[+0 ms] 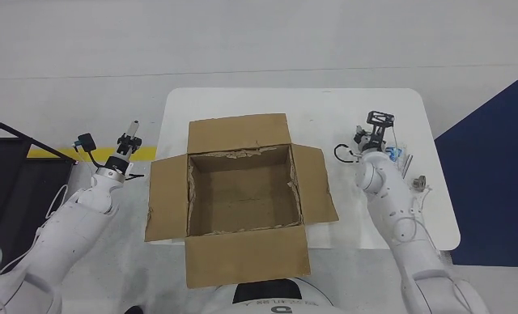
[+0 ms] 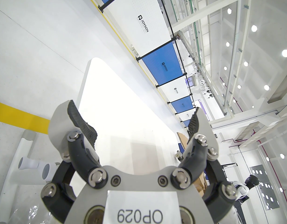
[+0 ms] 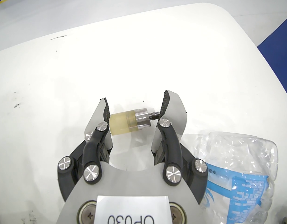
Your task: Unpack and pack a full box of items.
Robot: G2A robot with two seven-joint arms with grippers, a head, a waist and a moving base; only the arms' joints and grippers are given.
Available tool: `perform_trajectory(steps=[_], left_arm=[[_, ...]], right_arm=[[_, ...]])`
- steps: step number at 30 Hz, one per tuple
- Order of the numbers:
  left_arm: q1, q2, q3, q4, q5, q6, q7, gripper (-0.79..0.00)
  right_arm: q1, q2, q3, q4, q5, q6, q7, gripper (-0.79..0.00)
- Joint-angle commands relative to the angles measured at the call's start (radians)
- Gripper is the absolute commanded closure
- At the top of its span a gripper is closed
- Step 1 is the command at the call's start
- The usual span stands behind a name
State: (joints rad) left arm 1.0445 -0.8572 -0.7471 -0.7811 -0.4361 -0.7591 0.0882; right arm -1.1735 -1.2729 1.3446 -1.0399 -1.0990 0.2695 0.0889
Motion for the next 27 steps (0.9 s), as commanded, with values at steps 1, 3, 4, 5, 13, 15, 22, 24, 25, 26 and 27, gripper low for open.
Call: perform_trajectory(steps=[1, 3, 4, 5, 13, 15, 22, 24, 25, 26, 27], left_arm=[[0.000, 0.000, 0.000, 0.000, 0.000, 0.000, 0.000, -0.785], [0.000, 0.000, 0.000, 0.000, 0.000, 0.000, 0.000, -0.785], [0.000, 0.000, 0.000, 0.000, 0.000, 0.000, 0.000, -0.785], [0.000, 0.000, 0.000, 0.000, 0.000, 0.000, 0.000, -0.785], [0.000, 0.000, 0.000, 0.000, 0.000, 0.000, 0.000, -0.785], [0.000, 0.000, 0.000, 0.000, 0.000, 0.000, 0.000, -0.785], [0.000, 0.000, 0.000, 0.000, 0.000, 0.000, 0.000, -0.785], [0.000, 0.000, 0.000, 0.000, 0.000, 0.000, 0.000, -0.785], [0.000, 0.000, 0.000, 0.000, 0.000, 0.000, 0.000, -0.785], [0.000, 0.000, 0.000, 0.000, 0.000, 0.000, 0.000, -0.785], [0.000, 0.000, 0.000, 0.000, 0.000, 0.000, 0.000, -0.785]], right_arm=[[-0.029, 0.003, 0.014, -0.038, 0.004, -0.017, -0.013, 0.000], [-0.062, 0.007, 0.029, -0.083, 0.014, -0.051, -0.034, 0.000], [-0.084, 0.009, 0.039, -0.113, 0.029, -0.086, -0.049, 0.000], [-0.108, 0.012, 0.053, -0.140, 0.042, -0.119, -0.064, 0.000], [-0.318, 0.034, 0.156, -0.373, 0.203, -0.484, -0.137, 0.000], [-0.353, 0.038, 0.169, -0.411, 0.248, -0.570, -0.120, 0.000], [-0.334, 0.049, 0.169, -0.381, 0.437, -0.826, 0.044, 0.000], [-0.326, 0.050, 0.170, -0.370, 0.470, -0.850, 0.069, 0.000], [-0.326, 0.050, 0.170, -0.370, 0.470, -0.850, 0.069, 0.000], [-0.326, 0.050, 0.170, -0.370, 0.470, -0.850, 0.069, 0.000], [-0.326, 0.050, 0.170, -0.370, 0.470, -0.850, 0.069, 0.000]])
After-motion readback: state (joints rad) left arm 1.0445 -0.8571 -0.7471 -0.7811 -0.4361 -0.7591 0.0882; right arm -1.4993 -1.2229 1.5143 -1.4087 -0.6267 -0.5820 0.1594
